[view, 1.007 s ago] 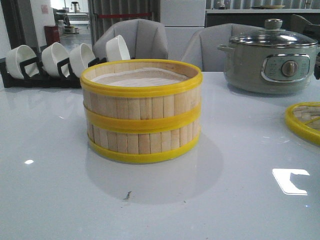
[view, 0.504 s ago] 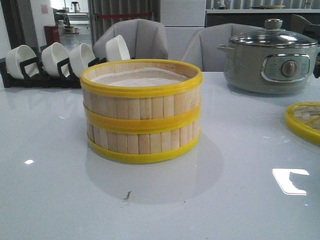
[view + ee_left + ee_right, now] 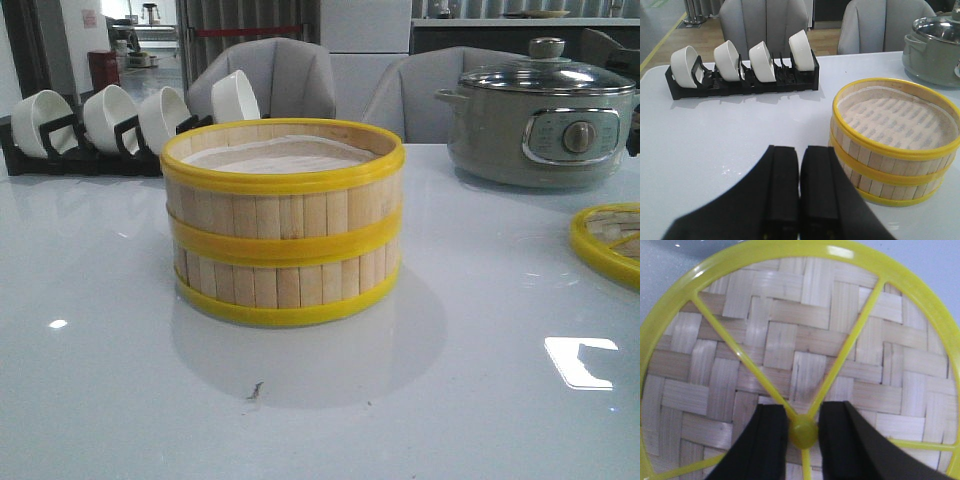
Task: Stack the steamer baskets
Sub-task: 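Grip the lid's centre knob with the right gripper and lift, then carry the lid over the stacked baskets and lower it on top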
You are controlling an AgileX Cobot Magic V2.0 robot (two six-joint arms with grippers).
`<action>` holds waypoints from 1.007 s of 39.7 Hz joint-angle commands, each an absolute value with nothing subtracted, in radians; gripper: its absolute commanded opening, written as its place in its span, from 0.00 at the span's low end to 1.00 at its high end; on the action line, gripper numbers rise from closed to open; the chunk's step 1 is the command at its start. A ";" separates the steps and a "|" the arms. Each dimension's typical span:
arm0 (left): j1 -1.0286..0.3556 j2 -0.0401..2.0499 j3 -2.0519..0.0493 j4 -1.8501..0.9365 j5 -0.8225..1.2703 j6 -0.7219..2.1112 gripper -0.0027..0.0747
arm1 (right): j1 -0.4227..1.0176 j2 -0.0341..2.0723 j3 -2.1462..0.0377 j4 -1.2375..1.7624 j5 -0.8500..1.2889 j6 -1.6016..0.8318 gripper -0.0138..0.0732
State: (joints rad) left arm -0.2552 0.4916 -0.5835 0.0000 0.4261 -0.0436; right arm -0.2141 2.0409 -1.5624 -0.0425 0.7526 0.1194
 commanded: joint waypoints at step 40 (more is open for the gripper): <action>-0.253 0.494 -0.612 0.000 0.336 -0.052 0.15 | 0.066 1.859 -2.017 -0.018 0.980 0.120 0.22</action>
State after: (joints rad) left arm -0.2552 0.4916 -0.5835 0.0000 0.4261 -0.0436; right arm 0.0157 1.9298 -1.9005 -0.0238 0.9723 0.1194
